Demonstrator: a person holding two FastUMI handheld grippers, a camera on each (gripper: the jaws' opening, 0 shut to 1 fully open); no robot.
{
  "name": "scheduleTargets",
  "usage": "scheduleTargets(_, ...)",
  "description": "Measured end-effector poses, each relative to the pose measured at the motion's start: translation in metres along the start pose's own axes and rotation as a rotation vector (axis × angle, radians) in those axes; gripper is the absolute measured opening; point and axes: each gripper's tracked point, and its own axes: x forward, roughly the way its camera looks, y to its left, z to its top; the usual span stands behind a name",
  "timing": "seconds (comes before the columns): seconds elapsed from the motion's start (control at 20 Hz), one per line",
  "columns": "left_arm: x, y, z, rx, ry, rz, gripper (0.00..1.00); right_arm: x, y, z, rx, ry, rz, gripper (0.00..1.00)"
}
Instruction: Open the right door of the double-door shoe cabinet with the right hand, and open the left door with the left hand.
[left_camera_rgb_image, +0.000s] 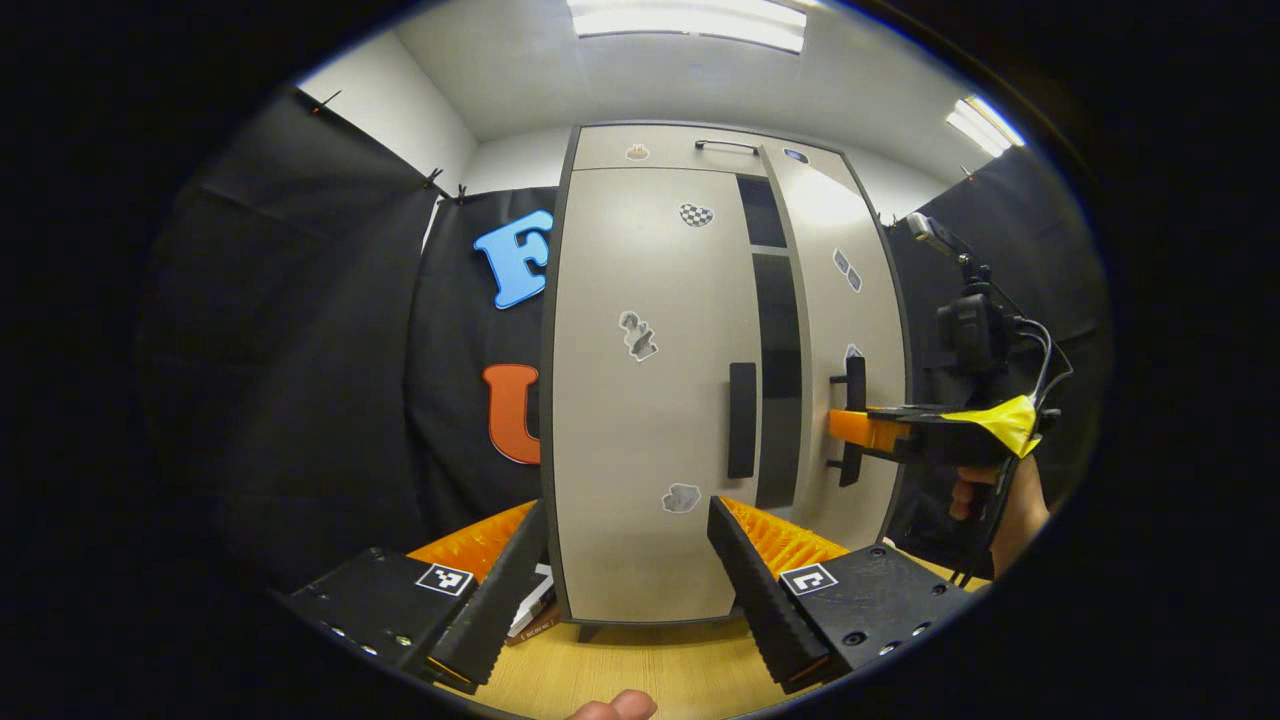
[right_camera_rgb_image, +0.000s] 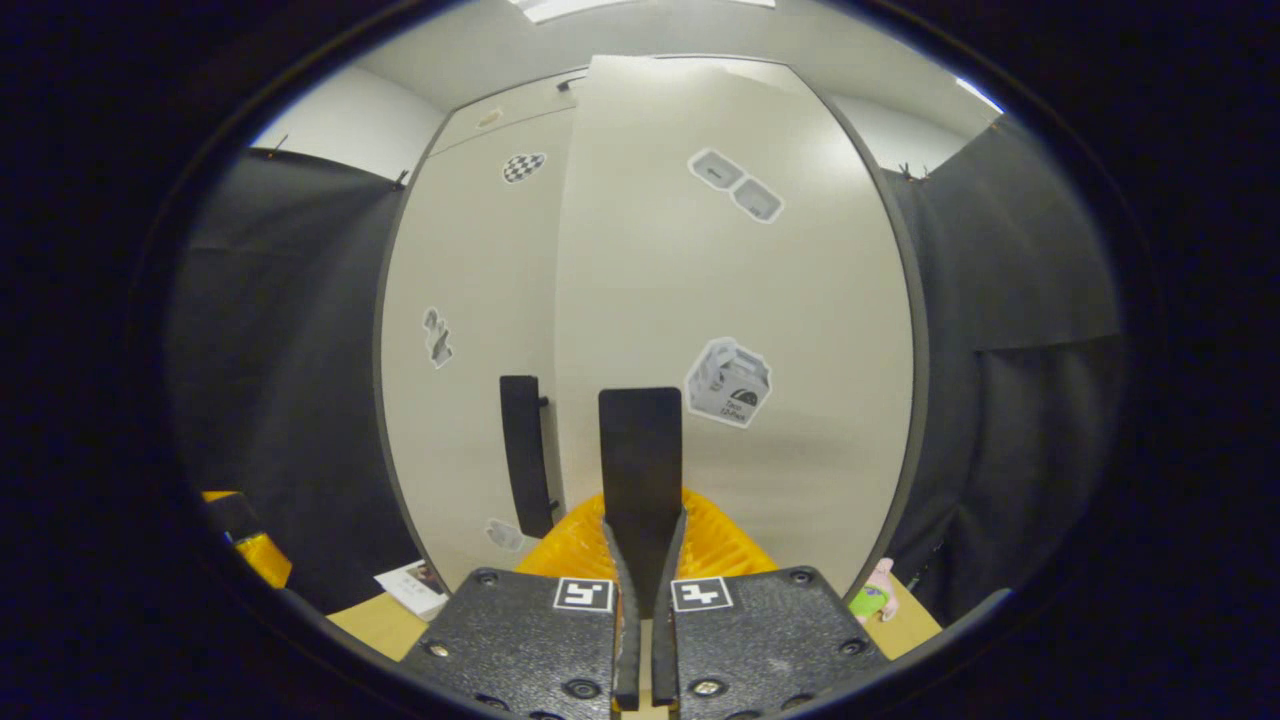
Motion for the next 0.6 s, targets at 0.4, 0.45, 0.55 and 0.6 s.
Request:
scheduleTargets(0.4,0.004,-0.005,0.000,-0.008,0.002,-0.009,0.95,-0.065,-0.036,-0.001,-0.019,-0.010,-0.003,0.08)
scheduleTargets(0.45,0.005,-0.006,0.000,-0.011,0.005,-0.009,0.95,-0.072,-0.040,-0.001,-0.017,-0.011,-0.008,0.08)
scheduleTargets(0.55,0.006,-0.008,-0.001,-0.018,0.009,-0.014,0.95,-0.081,-0.049,-0.001,-0.019,-0.013,-0.020,0.08)
scheduleTargets(0.6,0.007,-0.010,-0.001,-0.020,0.011,-0.019,0.95,-0.085,-0.052,-0.001,-0.022,-0.013,-0.027,0.08)
